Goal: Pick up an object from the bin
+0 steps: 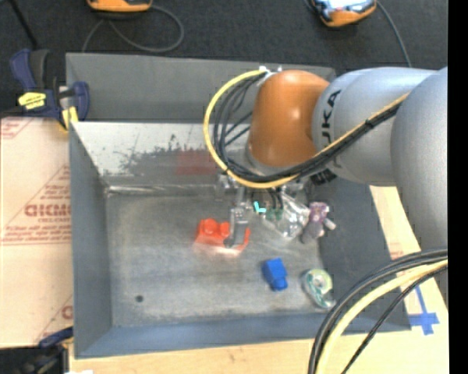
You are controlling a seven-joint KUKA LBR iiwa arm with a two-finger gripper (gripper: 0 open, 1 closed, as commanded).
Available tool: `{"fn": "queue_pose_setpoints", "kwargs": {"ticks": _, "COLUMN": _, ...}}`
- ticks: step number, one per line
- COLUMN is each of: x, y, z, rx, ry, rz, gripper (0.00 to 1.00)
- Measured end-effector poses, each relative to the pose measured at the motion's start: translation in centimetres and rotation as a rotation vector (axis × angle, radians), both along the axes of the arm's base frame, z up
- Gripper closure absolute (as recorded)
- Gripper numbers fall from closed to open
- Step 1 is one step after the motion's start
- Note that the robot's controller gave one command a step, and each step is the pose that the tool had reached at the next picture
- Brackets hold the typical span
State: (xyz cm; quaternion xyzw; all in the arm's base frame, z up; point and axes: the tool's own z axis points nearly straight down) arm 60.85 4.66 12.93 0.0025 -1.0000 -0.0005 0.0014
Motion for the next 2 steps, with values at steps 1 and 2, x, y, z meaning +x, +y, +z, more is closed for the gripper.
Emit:
{"fn": "queue_pose_setpoints", "kwargs": {"ticks": 1, "x": -2.43, "y": 1.56, "z": -5.54, "rx": 0.000, "ry": 0.001, "rz": -0.065, "gripper": 0.00}}
{"fn": "queue_pose_setpoints", "kwargs": {"ticks": 2, "x": -2.14, "y": 1.49, "z": -5.13, "rx": 0.001, "ry": -0.007, "rz": -0.067, "gripper": 1.00}}
